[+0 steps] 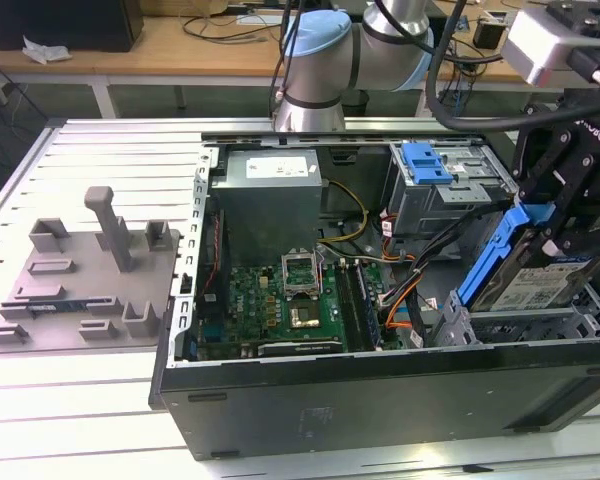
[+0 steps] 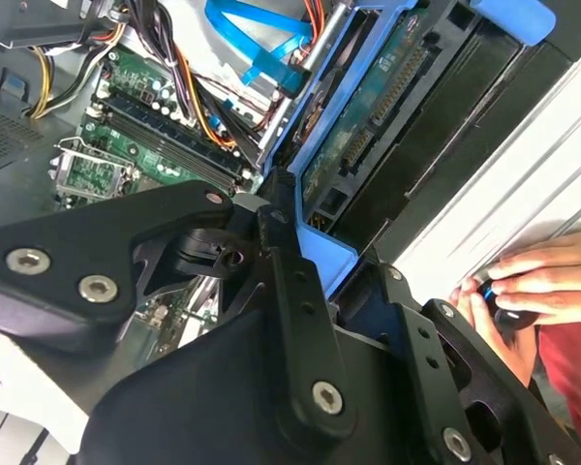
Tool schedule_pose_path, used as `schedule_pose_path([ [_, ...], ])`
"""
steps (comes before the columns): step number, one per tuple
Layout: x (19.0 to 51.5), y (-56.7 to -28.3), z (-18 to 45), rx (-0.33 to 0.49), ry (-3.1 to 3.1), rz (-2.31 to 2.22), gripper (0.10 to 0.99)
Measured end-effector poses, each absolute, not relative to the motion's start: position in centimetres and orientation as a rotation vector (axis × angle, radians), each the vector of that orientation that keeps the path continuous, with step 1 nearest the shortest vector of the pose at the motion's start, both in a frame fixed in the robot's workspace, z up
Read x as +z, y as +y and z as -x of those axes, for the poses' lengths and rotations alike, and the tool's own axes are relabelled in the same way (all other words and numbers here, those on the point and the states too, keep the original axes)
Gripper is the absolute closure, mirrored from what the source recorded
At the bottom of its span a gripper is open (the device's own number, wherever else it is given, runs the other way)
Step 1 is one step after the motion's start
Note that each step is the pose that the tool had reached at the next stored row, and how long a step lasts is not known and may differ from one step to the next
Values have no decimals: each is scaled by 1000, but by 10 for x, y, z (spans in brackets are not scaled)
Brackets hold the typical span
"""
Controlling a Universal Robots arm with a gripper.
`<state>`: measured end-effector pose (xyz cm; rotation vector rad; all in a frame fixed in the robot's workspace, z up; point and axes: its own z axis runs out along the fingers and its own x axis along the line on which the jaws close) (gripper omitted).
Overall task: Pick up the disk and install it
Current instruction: 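Insert the disk into the insertion slot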
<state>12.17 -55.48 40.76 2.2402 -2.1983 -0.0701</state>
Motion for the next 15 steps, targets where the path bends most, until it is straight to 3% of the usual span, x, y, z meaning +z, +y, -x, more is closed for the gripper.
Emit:
schedule_pose_path([
  [15,386,-555,-122,-70,-2193,-2245,722],
])
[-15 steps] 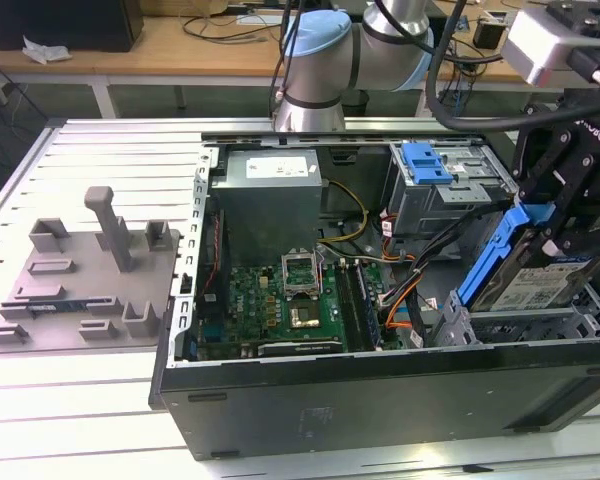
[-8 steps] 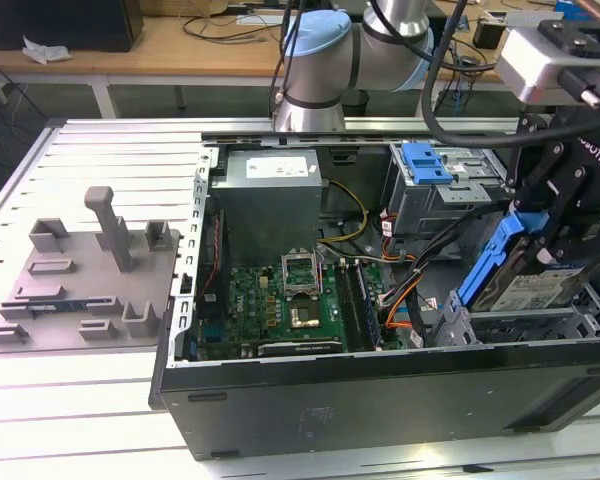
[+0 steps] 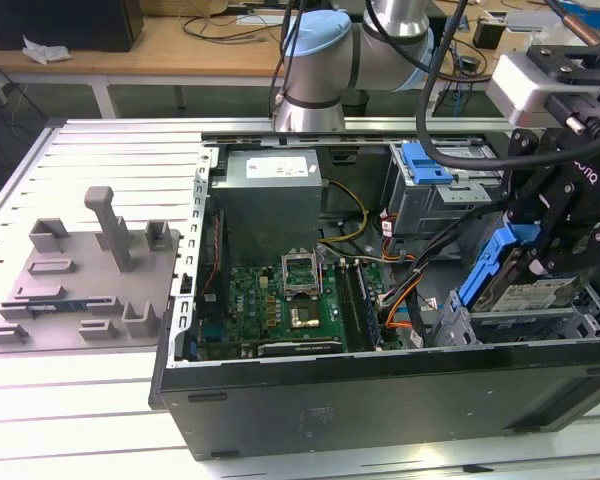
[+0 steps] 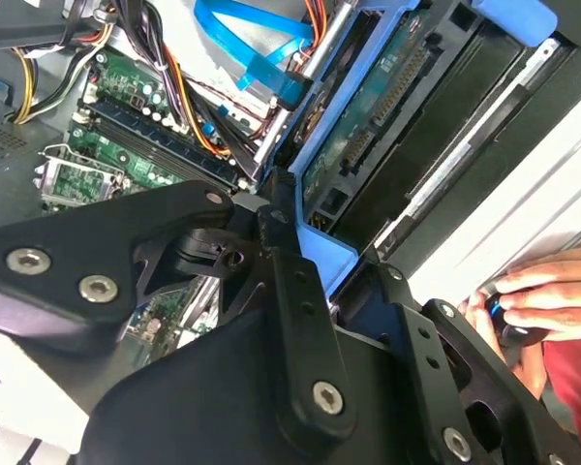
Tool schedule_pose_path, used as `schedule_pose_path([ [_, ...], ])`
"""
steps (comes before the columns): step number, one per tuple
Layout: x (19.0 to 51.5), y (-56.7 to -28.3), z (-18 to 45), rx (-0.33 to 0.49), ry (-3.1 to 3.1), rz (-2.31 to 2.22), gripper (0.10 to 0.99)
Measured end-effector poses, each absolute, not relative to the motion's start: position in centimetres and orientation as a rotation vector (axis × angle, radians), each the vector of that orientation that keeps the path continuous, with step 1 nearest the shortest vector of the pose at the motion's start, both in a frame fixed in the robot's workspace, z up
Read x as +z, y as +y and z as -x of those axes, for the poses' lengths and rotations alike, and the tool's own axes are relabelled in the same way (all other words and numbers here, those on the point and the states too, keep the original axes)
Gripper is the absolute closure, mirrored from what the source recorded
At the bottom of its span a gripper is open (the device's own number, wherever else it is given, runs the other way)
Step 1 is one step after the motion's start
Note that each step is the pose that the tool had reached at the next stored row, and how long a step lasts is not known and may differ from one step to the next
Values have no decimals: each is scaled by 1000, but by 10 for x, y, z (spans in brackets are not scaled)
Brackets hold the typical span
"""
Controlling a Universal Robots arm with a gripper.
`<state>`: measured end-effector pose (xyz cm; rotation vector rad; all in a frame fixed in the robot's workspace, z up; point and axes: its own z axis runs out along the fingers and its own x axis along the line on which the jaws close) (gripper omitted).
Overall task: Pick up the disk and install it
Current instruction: 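Insert the disk into the insertion slot, then insert the first disk wire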
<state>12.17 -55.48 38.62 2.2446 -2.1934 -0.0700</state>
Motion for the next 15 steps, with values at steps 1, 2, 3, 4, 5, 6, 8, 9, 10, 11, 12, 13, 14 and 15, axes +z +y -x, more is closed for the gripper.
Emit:
schedule_pose_path([
  [1,386,-555,-122,-70,-2193,-2245,722],
  [2,386,-555,-122,-70,-2193,-2245,710],
  [3,386,-555,-122,-70,-2193,-2245,655],
  [4,386,-555,-122,-70,-2193,-2245,584],
  [5,386,-555,-122,-70,-2193,-2245,584],
  [6,386,-555,-122,-70,-2193,-2245,584],
  [8,386,-555,-122,-70,-2193,-2245,584],
  [9,386,-555,-122,-70,-2193,-2245,584],
  [10,386,-555,-122,-70,-2193,-2245,584],
  [11,386,-555,-122,-70,-2193,-2245,584],
  [12,386,-555,-122,-70,-2193,-2245,584],
  [13,386,-555,-122,-70,-2193,-2245,584],
  [14,386,-555,-122,-70,-2193,-2245,584],
  [15,386,-555,-122,-70,-2193,-2245,584],
])
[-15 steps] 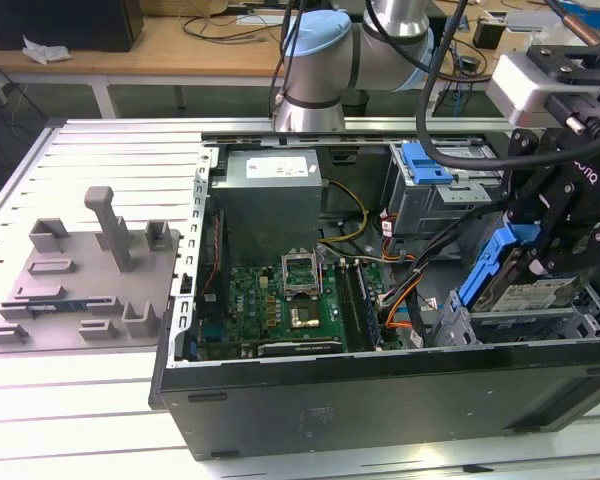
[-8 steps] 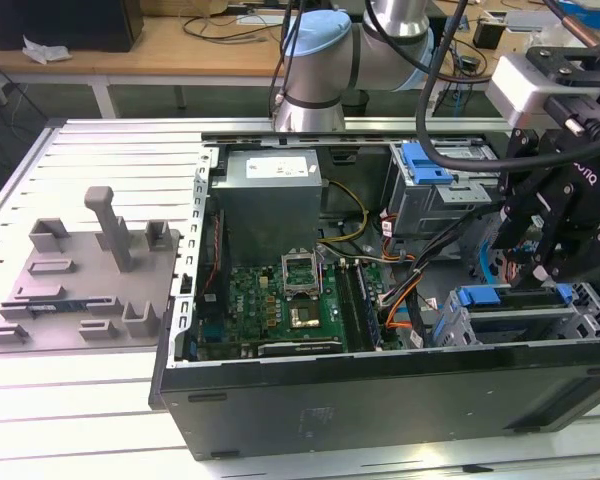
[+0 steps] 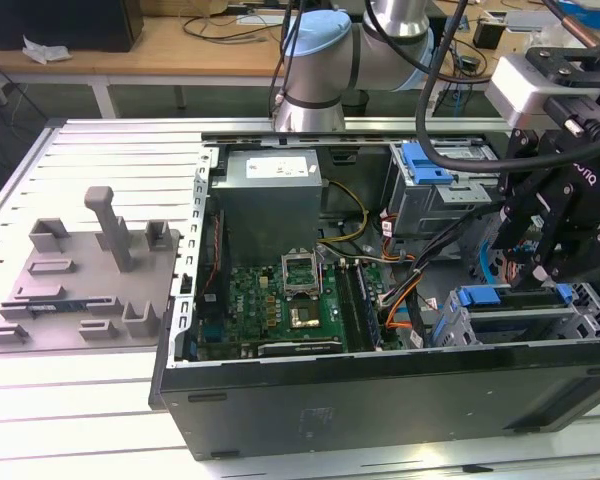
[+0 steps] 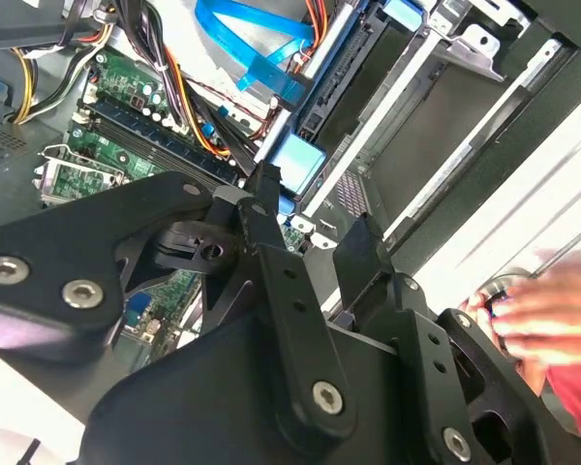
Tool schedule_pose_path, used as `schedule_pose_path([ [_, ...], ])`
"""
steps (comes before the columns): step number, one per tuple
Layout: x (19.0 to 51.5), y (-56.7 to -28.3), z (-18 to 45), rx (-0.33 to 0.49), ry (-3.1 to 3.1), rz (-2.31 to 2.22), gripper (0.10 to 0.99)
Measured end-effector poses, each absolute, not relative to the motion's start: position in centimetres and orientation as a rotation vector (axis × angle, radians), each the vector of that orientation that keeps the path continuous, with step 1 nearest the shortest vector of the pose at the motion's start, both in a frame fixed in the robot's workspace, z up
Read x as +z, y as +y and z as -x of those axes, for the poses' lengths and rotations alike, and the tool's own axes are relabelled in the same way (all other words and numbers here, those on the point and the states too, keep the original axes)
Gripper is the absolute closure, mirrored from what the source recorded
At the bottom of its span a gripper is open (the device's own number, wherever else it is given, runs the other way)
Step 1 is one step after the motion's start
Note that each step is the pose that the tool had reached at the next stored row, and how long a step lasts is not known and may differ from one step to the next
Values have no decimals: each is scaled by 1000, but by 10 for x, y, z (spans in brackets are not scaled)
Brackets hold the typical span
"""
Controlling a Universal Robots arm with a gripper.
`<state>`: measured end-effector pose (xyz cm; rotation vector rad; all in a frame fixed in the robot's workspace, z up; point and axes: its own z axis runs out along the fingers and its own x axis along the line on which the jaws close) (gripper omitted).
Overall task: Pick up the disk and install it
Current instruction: 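Insert the first disk wire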
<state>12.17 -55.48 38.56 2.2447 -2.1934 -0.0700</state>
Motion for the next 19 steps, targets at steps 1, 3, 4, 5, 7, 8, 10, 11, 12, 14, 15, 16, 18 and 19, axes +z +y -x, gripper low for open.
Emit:
schedule_pose_path([
  [1,386,-555,-122,-70,-2193,-2245,584],
  [3,386,-555,-122,-70,-2193,-2245,584],
  [4,386,-555,-122,-70,-2193,-2245,584],
  [5,386,-555,-122,-70,-2193,-2245,584],
  [7,385,-554,-122,-70,-2193,-2245,584],
  [8,385,-553,-122,-66,-2192,-2243,584],
  [10,385,-544,-122,-11,-2168,-2216,584],
  [11,385,-541,-122,7,-2159,-2207,584],
  [12,385,-536,-122,32,-2148,-2195,584],
  [14,386,-519,-122,97,-2118,-2161,584],
  [15,386,-513,-122,127,-2102,-2145,584],
  [16,386,-508,-122,156,-2086,-2128,584],
  [18,386,-503,-122,190,-2066,-2106,584],
  [19,386,-497,-122,226,-2044,-2082,584],
])
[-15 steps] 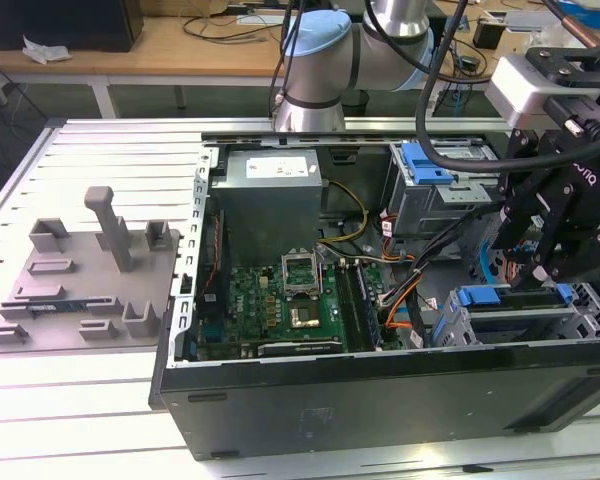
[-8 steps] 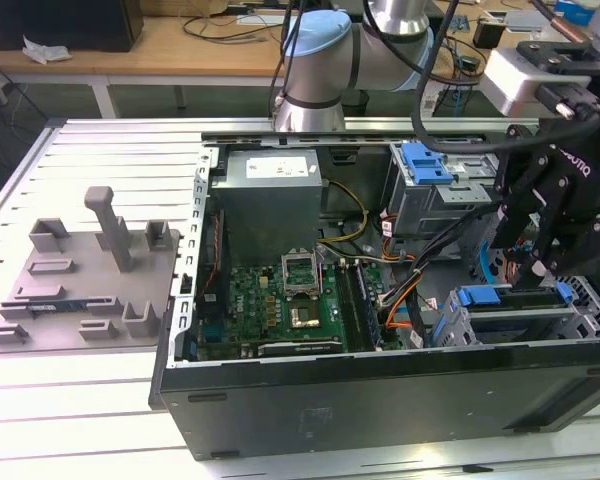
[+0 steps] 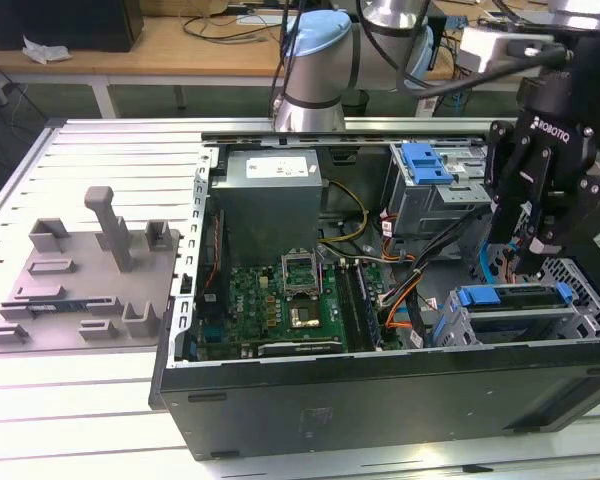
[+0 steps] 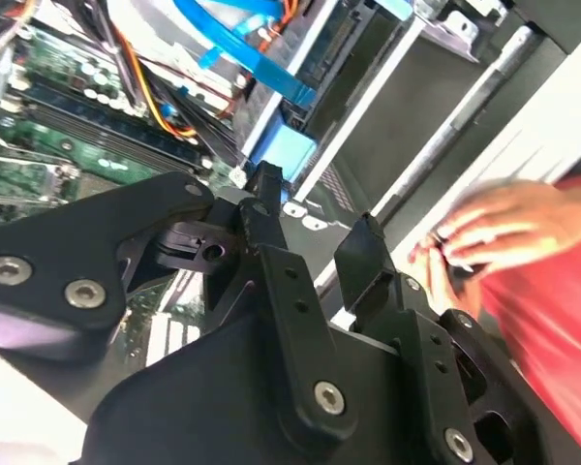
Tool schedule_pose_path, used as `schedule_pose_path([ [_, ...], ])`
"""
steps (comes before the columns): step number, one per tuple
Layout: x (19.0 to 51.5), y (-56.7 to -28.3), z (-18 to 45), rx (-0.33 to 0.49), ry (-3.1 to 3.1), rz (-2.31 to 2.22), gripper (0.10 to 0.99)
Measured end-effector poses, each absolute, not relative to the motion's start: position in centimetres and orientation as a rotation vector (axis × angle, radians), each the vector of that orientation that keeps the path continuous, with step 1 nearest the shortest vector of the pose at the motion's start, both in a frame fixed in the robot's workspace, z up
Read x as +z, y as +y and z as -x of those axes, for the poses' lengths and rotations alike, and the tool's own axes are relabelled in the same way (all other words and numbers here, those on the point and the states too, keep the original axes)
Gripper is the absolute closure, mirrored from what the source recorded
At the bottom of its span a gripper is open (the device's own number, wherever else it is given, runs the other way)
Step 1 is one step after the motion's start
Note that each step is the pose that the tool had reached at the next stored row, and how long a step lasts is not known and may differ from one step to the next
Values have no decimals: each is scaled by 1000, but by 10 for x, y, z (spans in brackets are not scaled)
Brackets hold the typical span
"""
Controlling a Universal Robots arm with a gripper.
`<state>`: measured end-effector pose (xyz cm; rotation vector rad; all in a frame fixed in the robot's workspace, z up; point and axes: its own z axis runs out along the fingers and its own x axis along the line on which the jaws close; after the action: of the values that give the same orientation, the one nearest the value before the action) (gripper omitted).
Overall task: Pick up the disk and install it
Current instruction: 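Insert the first disk wire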
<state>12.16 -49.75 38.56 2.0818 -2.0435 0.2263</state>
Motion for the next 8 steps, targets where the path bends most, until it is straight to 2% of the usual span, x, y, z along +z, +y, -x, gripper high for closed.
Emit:
schedule_pose_path([
  [8,385,-468,-122,377,-1942,-1974,584],
])
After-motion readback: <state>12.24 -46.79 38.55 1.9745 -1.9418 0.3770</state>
